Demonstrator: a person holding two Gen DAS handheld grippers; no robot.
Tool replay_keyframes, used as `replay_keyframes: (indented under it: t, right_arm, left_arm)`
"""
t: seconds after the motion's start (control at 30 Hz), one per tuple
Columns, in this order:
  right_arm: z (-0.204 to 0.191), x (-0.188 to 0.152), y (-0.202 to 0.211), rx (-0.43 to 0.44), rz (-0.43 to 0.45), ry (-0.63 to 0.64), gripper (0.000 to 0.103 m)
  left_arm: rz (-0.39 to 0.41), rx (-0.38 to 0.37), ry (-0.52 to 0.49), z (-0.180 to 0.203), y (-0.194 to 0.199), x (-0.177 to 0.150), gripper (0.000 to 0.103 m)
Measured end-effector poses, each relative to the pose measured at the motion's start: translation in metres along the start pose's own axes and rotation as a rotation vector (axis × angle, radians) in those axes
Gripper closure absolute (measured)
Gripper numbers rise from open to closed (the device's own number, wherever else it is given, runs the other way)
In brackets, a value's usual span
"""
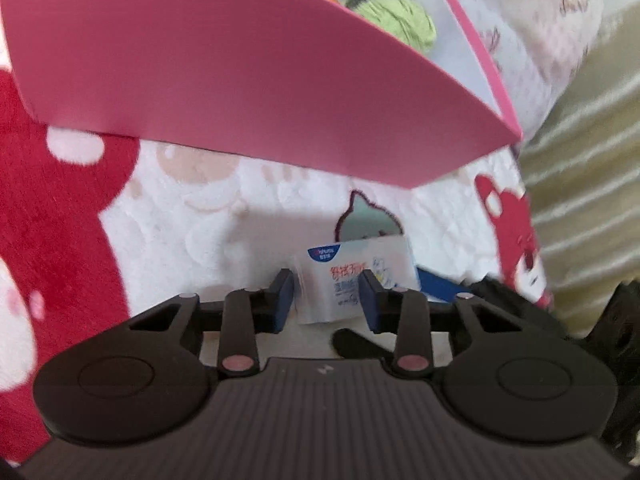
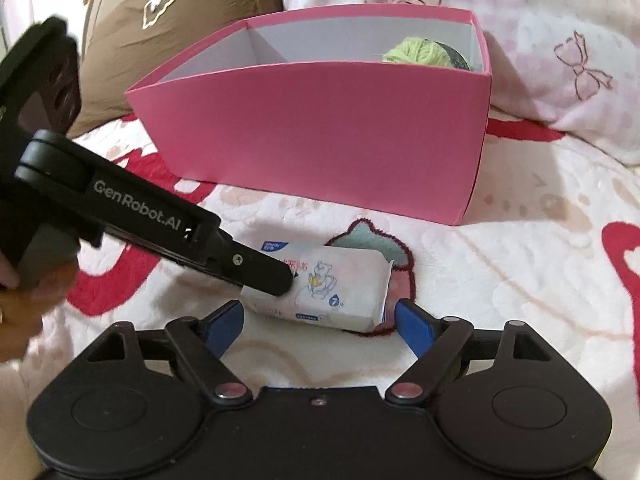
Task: Organize objects
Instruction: 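Lift the wipes packet with the right gripper and carry it over the box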
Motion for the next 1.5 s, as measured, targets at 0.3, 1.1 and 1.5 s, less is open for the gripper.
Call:
replay_keyframes:
  t: [0.3, 1.1, 1.5]
  right_arm:
    - [-0.012, 0.001, -0.018, -0.082, -0.018, 0.072, 0.014]
    - [-0.009, -0.009, 0.005, -0.089, 0.034, -0.005, 0.018]
    - [-0.018, -0.004, 0.018, -0.075, 0.005, 0.001, 0.019]
  left_arm:
    - [0.04, 0.005, 0.055, 0.002, -0.008, -0.002, 0.071]
    - [-0.008, 0.12, -0.114, 0.042, -0.003, -0.017, 0.067]
    - [-0.015, 0.161, -0.185, 0.055, 0.019, -0.033, 0.062]
Point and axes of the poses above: each gripper's, at about its wrist camera, not at the fingertips, and y roughly against the way its jaws point, z to its right, x to its top, the point moved 6 cm from there along -y, roughly the way its jaws point, and after that the axes turned 4 degrees about -z, right-handed, at the moved point
